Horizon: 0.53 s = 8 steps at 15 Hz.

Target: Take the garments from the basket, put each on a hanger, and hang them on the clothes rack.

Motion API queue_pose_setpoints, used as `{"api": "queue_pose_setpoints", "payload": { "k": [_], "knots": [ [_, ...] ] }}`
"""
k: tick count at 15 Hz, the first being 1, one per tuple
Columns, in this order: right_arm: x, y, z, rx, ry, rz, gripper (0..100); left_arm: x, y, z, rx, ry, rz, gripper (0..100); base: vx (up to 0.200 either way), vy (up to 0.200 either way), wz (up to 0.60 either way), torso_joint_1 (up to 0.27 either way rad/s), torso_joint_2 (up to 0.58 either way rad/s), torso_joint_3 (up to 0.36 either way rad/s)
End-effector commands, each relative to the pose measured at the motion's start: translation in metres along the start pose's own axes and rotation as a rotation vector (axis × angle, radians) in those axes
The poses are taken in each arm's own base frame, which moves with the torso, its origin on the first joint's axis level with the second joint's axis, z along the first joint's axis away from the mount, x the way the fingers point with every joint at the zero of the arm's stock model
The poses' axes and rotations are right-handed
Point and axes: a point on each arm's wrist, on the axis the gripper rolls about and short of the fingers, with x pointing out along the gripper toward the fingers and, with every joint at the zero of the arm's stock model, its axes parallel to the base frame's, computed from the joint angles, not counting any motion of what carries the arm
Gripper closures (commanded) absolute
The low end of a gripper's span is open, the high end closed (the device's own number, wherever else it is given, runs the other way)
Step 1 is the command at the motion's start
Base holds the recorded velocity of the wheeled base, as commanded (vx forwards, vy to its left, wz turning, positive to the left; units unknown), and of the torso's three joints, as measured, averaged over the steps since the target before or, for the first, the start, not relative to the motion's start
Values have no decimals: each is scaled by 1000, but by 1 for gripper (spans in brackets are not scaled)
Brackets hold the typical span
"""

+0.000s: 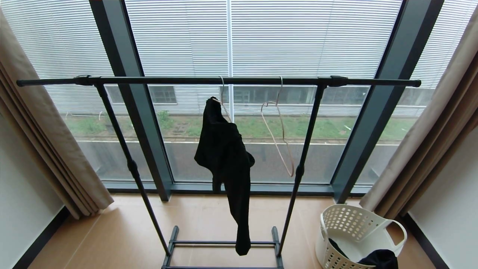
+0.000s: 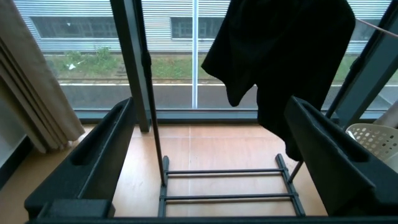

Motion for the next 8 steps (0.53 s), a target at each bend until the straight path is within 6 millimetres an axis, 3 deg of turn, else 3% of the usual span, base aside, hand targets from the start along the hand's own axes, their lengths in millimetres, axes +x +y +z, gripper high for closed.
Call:
{"api": "queue_pose_setpoints", "payload": {
  "k": [1,8],
  "knots": [
    [0,0,0,-1,-2,1,0,0,0,0,0,0,-1,0,0,0,0,-149,369,203],
    [0,0,0,-1,-2,1,0,0,0,0,0,-1,-1,0,0,0,0,-181,426,242]
  ]
}}
